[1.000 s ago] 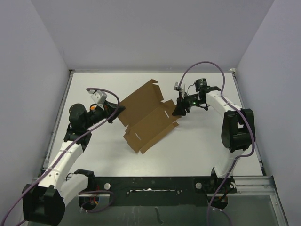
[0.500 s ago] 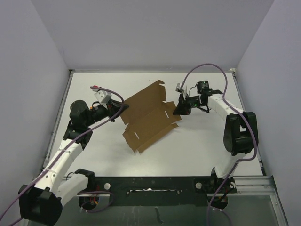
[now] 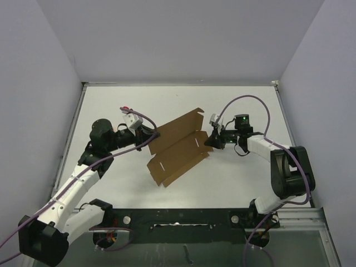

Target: Fold the paper box

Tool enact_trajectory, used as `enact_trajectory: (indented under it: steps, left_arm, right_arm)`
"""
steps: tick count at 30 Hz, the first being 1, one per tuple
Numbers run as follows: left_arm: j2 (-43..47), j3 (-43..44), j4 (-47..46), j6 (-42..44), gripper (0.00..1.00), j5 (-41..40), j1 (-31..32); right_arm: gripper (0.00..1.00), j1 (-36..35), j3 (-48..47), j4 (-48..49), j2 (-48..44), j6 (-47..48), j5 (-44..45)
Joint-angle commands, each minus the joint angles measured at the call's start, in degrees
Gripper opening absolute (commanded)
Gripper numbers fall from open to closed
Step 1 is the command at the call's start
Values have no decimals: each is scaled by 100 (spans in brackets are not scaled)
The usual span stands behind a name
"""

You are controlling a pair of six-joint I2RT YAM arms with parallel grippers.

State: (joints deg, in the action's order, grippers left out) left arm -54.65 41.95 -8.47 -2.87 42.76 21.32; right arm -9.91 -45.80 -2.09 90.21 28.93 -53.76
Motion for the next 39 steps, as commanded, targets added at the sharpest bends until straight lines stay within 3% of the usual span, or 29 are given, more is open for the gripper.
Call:
enact_trajectory:
  steps: [1, 9, 15, 20, 24, 28, 34, 39]
  left_arm:
    - [116, 277, 191, 501, 0, 167, 116]
    - [314, 78, 85, 454, 0, 230, 144]
    - [306, 45, -4, 383, 0, 259, 183]
    - [347, 21, -41, 355, 0, 174, 206]
    - [390, 42, -32, 375, 0, -16, 206]
    - [290, 174, -154, 279, 0, -92, 206]
    - [-31, 349, -511, 105, 0, 100, 205]
    - [-382, 329, -473, 48, 0, 374, 189]
  right_arm:
    - [0, -203, -42, 701, -89, 403, 20]
    - [22, -54, -543, -1036, -290, 1811, -344]
    - [31, -34, -646, -1299, -456, 1858, -309]
    - [27, -17, -916, -1796, -445, 1876, -447]
    - [0, 5, -955, -2210, -532, 2278, -687]
    - [0, -94, -860, -1646, -675, 1919, -294]
    - [0, -189, -281, 472, -1159, 728, 816]
    - [0, -267, 291, 1068, -1036, 1191, 993]
